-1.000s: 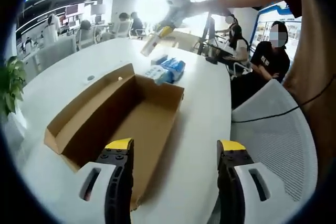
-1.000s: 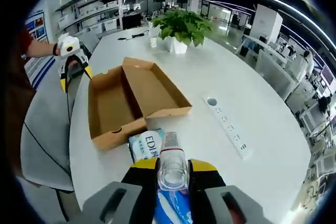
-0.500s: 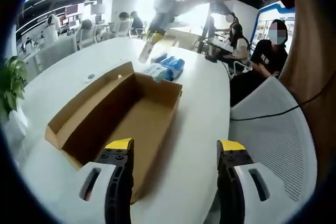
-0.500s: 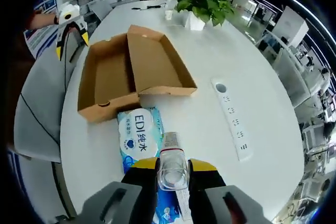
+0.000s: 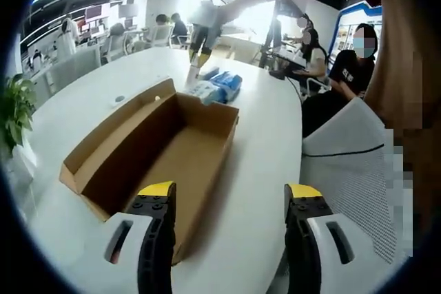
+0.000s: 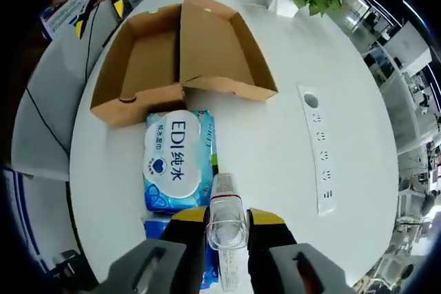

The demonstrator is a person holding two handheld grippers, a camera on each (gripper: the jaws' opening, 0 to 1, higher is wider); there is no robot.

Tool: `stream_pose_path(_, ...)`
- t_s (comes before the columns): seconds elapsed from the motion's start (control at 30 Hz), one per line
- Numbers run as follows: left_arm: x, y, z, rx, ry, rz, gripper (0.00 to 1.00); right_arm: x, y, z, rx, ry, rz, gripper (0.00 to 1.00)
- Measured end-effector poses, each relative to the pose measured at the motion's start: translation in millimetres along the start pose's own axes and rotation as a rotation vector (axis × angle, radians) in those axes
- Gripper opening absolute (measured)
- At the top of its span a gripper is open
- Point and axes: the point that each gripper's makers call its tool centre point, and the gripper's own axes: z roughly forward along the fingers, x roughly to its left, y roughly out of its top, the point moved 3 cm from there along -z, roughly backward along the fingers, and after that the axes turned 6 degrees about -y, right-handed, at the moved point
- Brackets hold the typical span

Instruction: Operate the shoe box by opening the lid, removing the specified soft item, and placing it in the target area until the item is outside and the box remains undamaged.

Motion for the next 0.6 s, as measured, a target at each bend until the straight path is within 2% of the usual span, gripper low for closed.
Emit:
stream_pose_path(0.2,0.0,-1.1,0,0.001,0.0,-0.002,0.63,-3,-2.8,9,0.039,0.01,-0.037,0.17)
stream_pose_path(0.33,1.4,-2.1,0,0.002,-0.001,-0.004,0.63,-4,-5.9,13,0.083,0.009,-0.1,0.17)
stream_pose_path(0.6,3.1,-4.3,2,0.009,-0.006,-0.004,0.63,-7,-6.1,19,0.103,0.018,-0.127,0.17)
